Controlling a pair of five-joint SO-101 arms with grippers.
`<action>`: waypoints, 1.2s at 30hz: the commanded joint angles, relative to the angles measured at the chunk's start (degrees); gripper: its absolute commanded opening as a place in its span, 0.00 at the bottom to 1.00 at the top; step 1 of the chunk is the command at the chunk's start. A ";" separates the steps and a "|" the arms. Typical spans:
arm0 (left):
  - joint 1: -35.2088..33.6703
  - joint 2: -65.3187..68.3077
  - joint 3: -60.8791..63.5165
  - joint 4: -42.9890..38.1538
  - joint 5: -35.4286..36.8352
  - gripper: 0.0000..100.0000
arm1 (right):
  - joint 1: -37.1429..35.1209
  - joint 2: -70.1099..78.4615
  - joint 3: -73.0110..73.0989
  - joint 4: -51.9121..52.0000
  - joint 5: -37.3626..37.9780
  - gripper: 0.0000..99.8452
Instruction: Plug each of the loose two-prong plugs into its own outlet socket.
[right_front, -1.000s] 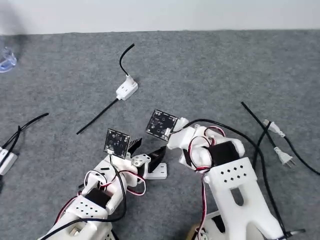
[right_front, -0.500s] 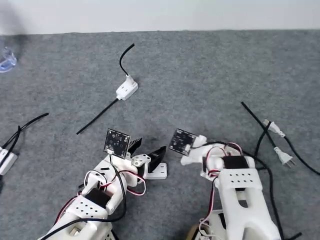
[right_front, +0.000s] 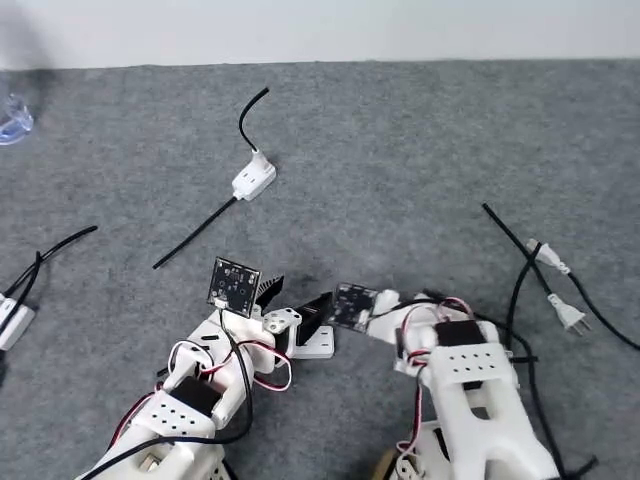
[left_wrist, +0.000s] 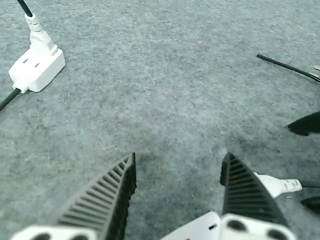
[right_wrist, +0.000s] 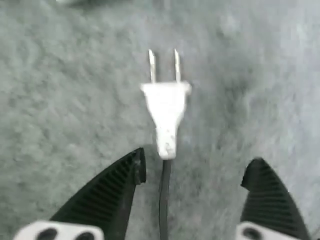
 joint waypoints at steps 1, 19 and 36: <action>-0.35 -0.35 -0.22 0.53 0.18 0.26 | -3.21 -0.75 -2.20 -0.48 0.35 0.25; -0.35 -0.26 -0.22 0.53 0.18 0.26 | -5.67 -0.57 -3.60 -5.41 -2.55 0.24; -0.35 -0.18 -0.22 0.53 0.18 0.26 | -8.40 20.79 -15.12 -4.97 -6.86 0.24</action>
